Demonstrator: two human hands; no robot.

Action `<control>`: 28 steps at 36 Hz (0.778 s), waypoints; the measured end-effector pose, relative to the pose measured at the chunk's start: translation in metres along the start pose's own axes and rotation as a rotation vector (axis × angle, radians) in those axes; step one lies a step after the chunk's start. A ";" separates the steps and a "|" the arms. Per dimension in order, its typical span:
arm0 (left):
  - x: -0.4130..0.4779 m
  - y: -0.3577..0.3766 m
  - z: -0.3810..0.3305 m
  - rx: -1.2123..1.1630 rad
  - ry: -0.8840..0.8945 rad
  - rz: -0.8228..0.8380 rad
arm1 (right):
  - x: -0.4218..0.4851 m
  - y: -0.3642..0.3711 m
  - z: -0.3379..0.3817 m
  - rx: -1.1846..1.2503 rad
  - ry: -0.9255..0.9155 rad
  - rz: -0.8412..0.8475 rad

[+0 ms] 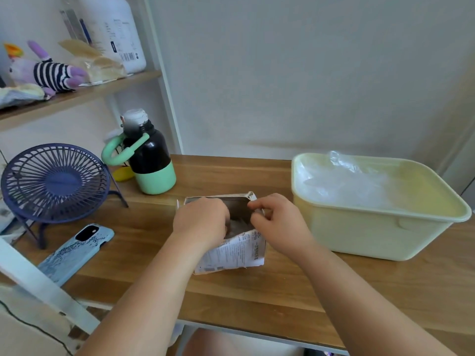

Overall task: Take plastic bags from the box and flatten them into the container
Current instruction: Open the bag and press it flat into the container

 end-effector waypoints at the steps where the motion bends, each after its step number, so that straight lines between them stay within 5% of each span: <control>1: -0.002 0.000 0.002 -0.053 0.022 -0.047 | 0.000 0.000 0.000 0.009 0.002 0.003; 5: -0.012 -0.004 0.010 -0.343 0.099 -0.366 | 0.002 -0.001 -0.001 0.046 0.025 0.022; 12: -0.017 -0.023 0.023 -1.506 -0.146 -0.806 | 0.001 -0.010 0.006 0.049 0.099 0.083; 17: -0.010 -0.033 0.034 -2.136 0.047 -0.769 | -0.001 -0.025 0.023 0.262 0.119 0.034; 28: -0.007 -0.040 -0.001 -2.604 0.090 -0.675 | -0.010 -0.030 0.032 0.675 0.187 0.405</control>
Point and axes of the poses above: each hand's wrist, its own x-axis towards the middle knuckle, its own y-axis out of the palm, z = x × y, the point moved 2 cm from there along x, towards the middle knuckle, and after that the axes turned 15 degrees about y, right-handed, at the moved point
